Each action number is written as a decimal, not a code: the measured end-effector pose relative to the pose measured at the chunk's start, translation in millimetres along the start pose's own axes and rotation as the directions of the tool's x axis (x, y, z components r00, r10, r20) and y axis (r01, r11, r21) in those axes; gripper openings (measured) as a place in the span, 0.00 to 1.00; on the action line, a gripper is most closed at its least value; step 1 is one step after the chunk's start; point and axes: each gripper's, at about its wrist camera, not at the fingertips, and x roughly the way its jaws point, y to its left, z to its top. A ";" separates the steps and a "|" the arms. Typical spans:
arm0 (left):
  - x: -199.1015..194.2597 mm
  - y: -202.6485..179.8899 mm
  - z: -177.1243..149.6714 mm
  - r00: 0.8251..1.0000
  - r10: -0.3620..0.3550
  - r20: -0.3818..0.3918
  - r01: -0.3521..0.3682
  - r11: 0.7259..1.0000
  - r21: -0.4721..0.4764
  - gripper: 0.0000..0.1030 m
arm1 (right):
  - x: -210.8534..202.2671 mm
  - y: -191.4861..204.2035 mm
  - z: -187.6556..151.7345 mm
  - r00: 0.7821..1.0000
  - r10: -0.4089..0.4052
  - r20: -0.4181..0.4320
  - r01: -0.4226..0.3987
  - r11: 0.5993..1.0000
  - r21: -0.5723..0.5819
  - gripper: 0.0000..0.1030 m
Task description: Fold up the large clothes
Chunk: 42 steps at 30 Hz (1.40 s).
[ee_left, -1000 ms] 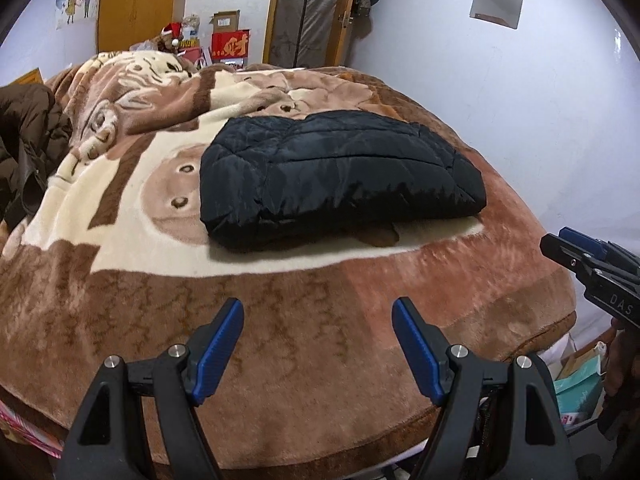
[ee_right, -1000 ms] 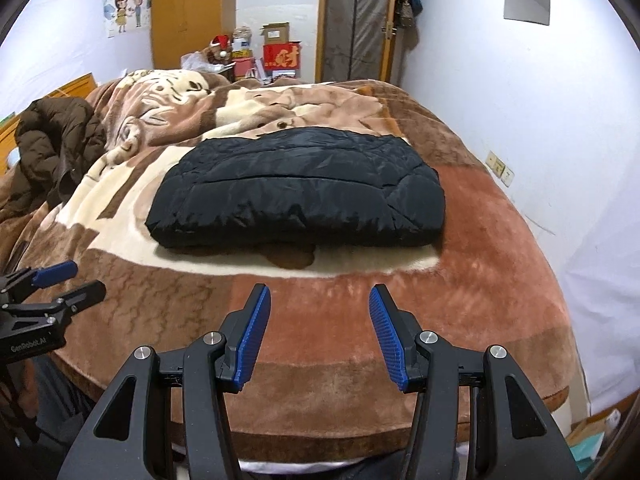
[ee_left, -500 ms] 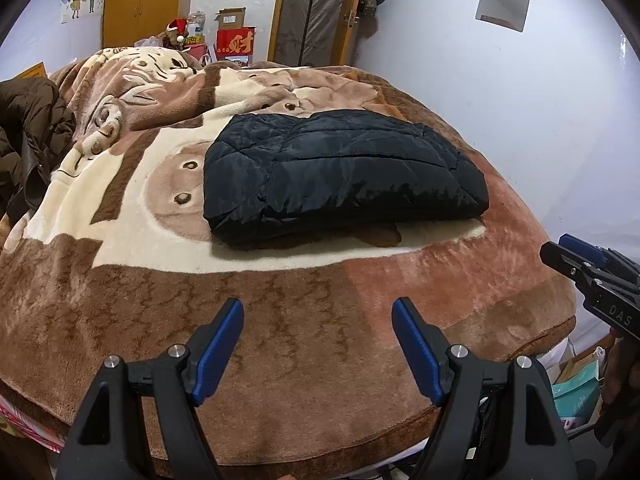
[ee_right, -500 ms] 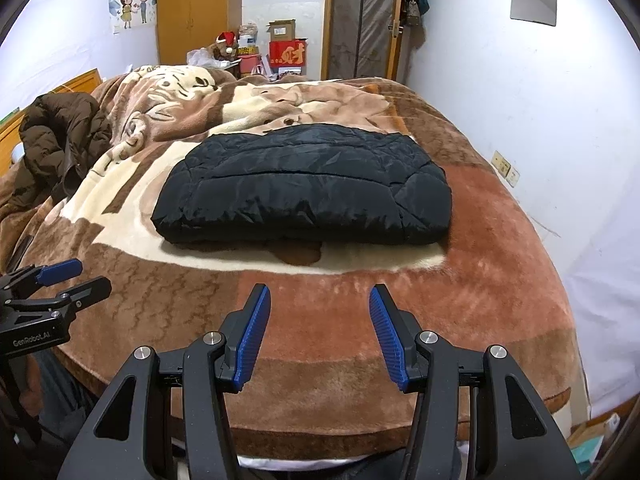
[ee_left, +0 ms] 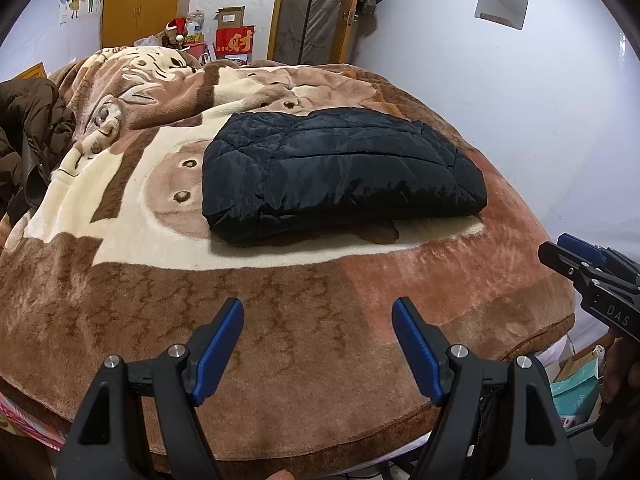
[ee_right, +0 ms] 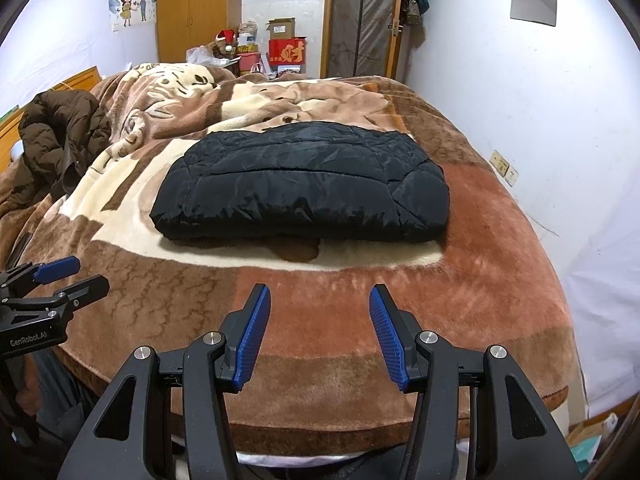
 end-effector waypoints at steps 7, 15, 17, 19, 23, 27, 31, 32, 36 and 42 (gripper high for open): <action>-3.5 -1.2 -2.4 1.000 -0.003 0.000 0.003 1.000 -0.003 0.76 | -0.3 -0.6 -1.5 1.000 -0.001 0.000 0.001 1.000 -0.001 0.51; -3.6 -2.2 -2.9 1.000 -0.002 -0.002 0.002 1.000 -0.002 0.76 | -0.2 -0.5 -0.9 1.000 0.000 0.000 0.000 1.000 0.000 0.51; -3.7 -2.6 -2.8 1.000 -0.005 -0.002 0.005 1.000 -0.002 0.76 | 0.2 -0.6 -0.8 1.000 0.001 -0.001 -0.001 1.000 0.000 0.51; -2.4 -2.1 -3.9 1.000 -0.007 -0.003 0.007 1.000 -0.001 0.76 | 0.3 -0.3 -0.7 1.000 0.000 0.000 0.000 1.000 -0.001 0.51; -3.1 -2.4 -5.7 1.000 -0.008 0.000 0.008 1.000 0.007 0.76 | -0.8 -0.6 -1.1 1.000 0.000 0.000 0.000 1.000 0.001 0.51; -4.0 -2.0 -7.3 1.000 -0.009 -0.001 0.009 1.000 0.009 0.76 | 0.3 -1.0 -0.4 1.000 0.000 -0.001 0.000 1.000 -0.001 0.51; -2.4 -3.6 -6.8 1.000 -0.015 -0.012 0.015 1.000 -0.002 0.76 | 0.3 -1.3 -0.3 1.000 0.000 0.000 0.000 1.000 -0.001 0.51; -2.2 -2.8 -7.3 1.000 -0.016 -0.014 0.016 1.000 -0.004 0.76 | 0.3 -1.6 -0.3 1.000 0.000 0.000 0.000 1.000 -0.001 0.51; -0.6 -3.7 -6.6 0.999 -0.024 -0.023 0.024 1.000 -0.008 0.76 | 0.7 -2.2 -0.7 1.000 0.000 -0.001 0.000 1.000 -0.001 0.51; 1.7 -6.7 -7.6 0.999 -0.027 -0.035 0.027 1.000 0.002 0.76 | 0.5 -3.9 -3.2 1.000 -0.003 -0.005 0.003 1.000 -0.001 0.51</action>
